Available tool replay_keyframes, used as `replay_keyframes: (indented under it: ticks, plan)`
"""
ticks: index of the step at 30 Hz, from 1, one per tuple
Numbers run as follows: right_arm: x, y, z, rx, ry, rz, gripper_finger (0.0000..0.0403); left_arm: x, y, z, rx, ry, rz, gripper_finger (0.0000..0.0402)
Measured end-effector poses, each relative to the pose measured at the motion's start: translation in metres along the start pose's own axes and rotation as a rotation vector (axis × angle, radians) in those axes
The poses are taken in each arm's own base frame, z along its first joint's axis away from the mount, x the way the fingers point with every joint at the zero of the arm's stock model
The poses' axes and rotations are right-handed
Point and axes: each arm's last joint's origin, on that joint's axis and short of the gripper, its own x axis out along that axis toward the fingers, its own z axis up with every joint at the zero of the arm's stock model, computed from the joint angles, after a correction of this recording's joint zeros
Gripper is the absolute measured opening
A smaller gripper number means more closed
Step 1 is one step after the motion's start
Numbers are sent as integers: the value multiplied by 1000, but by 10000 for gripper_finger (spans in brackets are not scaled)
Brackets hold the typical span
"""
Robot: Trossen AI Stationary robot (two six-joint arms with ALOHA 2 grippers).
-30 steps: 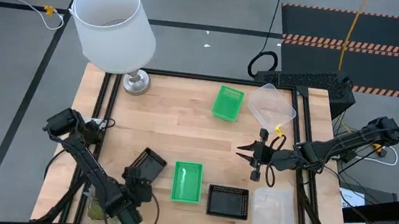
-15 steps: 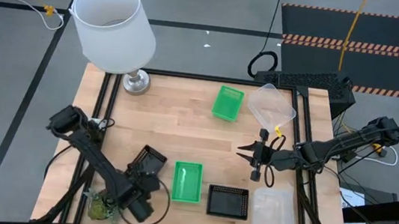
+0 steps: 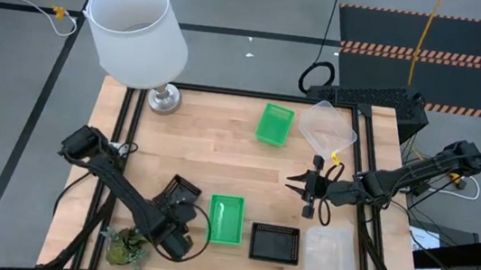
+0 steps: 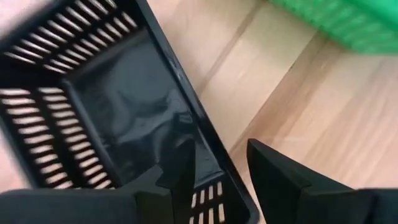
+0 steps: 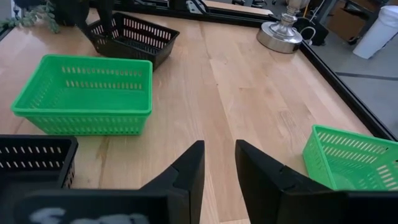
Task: Stack baskets by color
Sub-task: Stack the left black bin on top of the right stacked black bins
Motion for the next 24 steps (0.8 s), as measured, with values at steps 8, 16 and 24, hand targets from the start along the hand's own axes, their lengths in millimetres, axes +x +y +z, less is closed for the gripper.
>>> replay_keyframes:
  ticks: [8,16,24]
  plan:
    - [0,0,0,1,0,0,86,13,8,-5,76,69,19,60]
    - [0,0,0,2,0,0,86,-9,5,2,252,106,35,10]
    - [0,0,0,7,0,0,86,-51,22,10,281,209,256,11]
